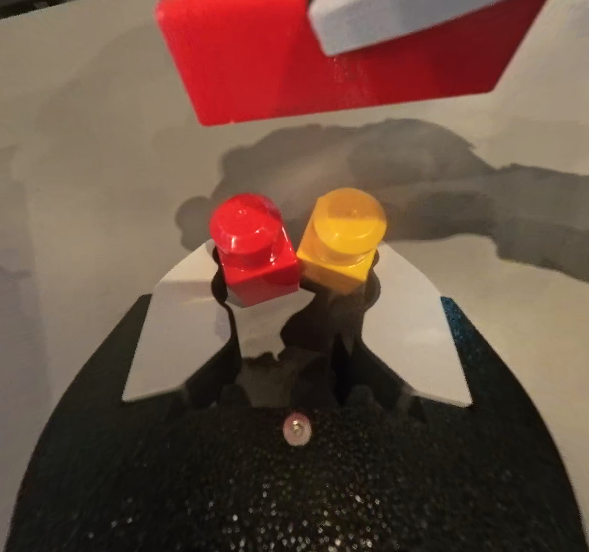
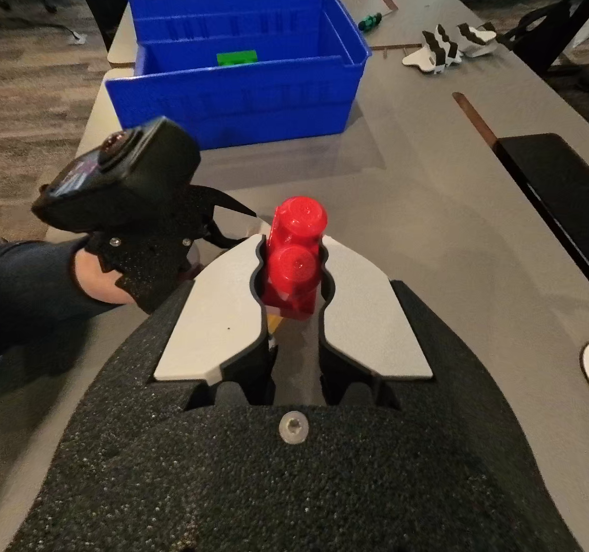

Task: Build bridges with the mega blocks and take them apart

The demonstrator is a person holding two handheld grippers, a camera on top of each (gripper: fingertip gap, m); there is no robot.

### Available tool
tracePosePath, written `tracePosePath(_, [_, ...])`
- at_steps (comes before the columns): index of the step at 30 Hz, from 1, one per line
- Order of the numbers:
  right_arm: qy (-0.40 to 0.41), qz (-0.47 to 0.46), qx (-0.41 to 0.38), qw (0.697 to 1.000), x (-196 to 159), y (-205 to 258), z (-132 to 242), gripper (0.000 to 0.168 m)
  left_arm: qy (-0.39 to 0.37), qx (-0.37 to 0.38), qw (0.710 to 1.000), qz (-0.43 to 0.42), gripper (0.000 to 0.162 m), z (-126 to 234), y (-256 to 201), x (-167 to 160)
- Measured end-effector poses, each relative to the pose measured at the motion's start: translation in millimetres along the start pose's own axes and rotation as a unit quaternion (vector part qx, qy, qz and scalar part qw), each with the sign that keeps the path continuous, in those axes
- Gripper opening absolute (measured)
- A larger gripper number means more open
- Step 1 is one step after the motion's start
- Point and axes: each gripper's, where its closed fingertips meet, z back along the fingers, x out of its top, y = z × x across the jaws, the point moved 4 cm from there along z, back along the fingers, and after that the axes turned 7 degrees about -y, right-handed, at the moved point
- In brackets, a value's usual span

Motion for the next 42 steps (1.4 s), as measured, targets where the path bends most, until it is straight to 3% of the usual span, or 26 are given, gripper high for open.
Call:
tracePosePath(9, [0.014, -0.002, -0.008, 1.000, -7.0, -8.3, 1.3, 0.030, 0.015, 0.030, 0.999, -0.015, 0.087, 0.6, -0.5, -4.3])
tracePosePath(18, [0.038, 0.010, -0.031, 0.999, -18.2, -25.1, 7.9, 0.030, 0.015, 0.047, 0.999, 0.019, 0.104, 10.5, -1.2, -10.1])
tracePosePath(22, [0.101, 0.042, -0.052, 0.993, -45.7, -43.6, 8.1, 0.030, 0.005, 0.058, 0.998, 0.021, 0.103, 22.3, -3.2, -14.3])
tracePosePath(28, [0.166, 0.115, -0.005, 0.979, -91.5, -48.7, -3.0, 0.031, 0.000, 0.059, 0.998, 0.037, 0.100, 30.5, -2.0, -18.3])
tracePosePath(33, [0.142, 0.113, 0.021, 0.983, -93.7, -44.9, -5.2, 0.033, 0.009, 0.050, 0.998, 0.038, 0.101, 30.6, -3.3, -20.6])
tracePosePath(38, [0.136, 0.113, 0.009, 0.984, -86.0, -50.5, 5.7, 0.058, 0.006, 0.043, 0.998, 0.036, 0.100, 34.2, -3.4, -20.0])
tracePosePath(42, [0.102, 0.123, 0.024, 0.987, -66.8, -42.6, 16.9, 0.048, 0.004, 0.045, 0.998, 0.037, 0.099, 36.3, 0.0, -19.5])
